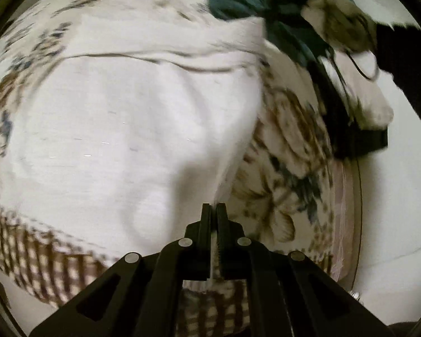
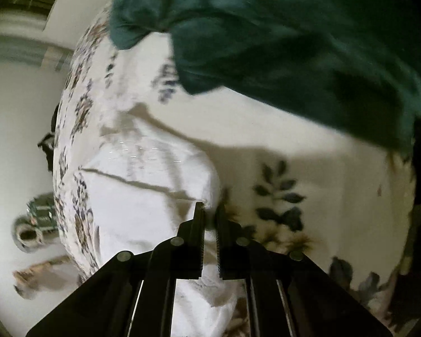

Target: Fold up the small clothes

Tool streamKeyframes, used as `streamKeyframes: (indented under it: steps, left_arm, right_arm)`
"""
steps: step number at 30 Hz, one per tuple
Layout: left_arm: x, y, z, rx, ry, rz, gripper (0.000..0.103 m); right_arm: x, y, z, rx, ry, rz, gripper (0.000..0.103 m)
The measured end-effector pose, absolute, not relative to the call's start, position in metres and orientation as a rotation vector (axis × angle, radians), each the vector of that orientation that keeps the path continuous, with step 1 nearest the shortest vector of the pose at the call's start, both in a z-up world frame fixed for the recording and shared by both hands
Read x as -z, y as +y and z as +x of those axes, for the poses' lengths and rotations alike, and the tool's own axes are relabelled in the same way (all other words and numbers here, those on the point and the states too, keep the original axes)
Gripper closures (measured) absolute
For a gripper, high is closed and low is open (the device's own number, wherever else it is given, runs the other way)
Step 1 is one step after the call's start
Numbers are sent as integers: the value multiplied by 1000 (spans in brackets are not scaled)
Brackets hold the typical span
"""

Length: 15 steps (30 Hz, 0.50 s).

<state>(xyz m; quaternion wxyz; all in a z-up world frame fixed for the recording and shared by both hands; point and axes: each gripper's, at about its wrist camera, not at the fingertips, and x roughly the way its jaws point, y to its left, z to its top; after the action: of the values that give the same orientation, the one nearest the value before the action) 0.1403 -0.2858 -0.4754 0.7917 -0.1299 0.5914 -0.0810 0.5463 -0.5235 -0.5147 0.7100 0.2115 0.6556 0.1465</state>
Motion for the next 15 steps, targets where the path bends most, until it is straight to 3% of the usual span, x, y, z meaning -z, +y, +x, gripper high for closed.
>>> streamKeyframes:
  steps: [9,15]
  left_arm:
    - [461,-130,123,-15,1193,-493,102]
    - [485,-40,119,-94,1190,-615,102]
  right_arm:
    - [431,-379,566,-350,1405,280,96]
    - [428,-236,591,-329,1414,157,97]
